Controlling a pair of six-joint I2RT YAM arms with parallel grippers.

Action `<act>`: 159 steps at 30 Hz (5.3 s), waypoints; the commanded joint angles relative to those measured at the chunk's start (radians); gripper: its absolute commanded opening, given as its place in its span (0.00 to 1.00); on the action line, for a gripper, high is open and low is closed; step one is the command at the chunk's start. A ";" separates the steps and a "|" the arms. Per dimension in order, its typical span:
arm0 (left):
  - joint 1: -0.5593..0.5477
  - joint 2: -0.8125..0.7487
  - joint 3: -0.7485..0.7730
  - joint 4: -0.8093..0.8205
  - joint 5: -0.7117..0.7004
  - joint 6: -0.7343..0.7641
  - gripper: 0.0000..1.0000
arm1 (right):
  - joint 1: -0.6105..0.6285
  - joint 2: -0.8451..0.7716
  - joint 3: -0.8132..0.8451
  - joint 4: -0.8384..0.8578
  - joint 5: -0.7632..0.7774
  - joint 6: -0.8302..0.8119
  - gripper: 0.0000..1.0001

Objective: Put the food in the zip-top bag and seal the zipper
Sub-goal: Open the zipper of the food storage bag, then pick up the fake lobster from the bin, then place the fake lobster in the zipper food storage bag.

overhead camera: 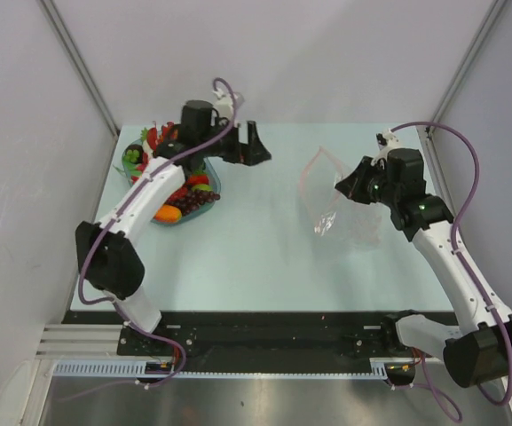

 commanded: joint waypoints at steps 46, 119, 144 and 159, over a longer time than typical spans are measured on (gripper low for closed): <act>0.521 0.269 0.330 -0.382 -0.426 -0.011 0.75 | -0.004 0.157 0.032 0.131 -0.002 -0.012 0.00; -0.091 -0.249 -0.377 1.198 0.450 0.009 0.03 | 0.005 0.311 -0.001 0.877 -0.864 0.733 0.00; -0.131 -0.263 -0.457 0.999 0.392 0.172 0.77 | -0.072 0.385 -0.041 1.159 -1.025 0.969 0.00; -0.040 -0.445 -0.508 0.544 0.130 0.038 0.84 | -0.082 0.412 -0.041 1.253 -1.040 1.035 0.00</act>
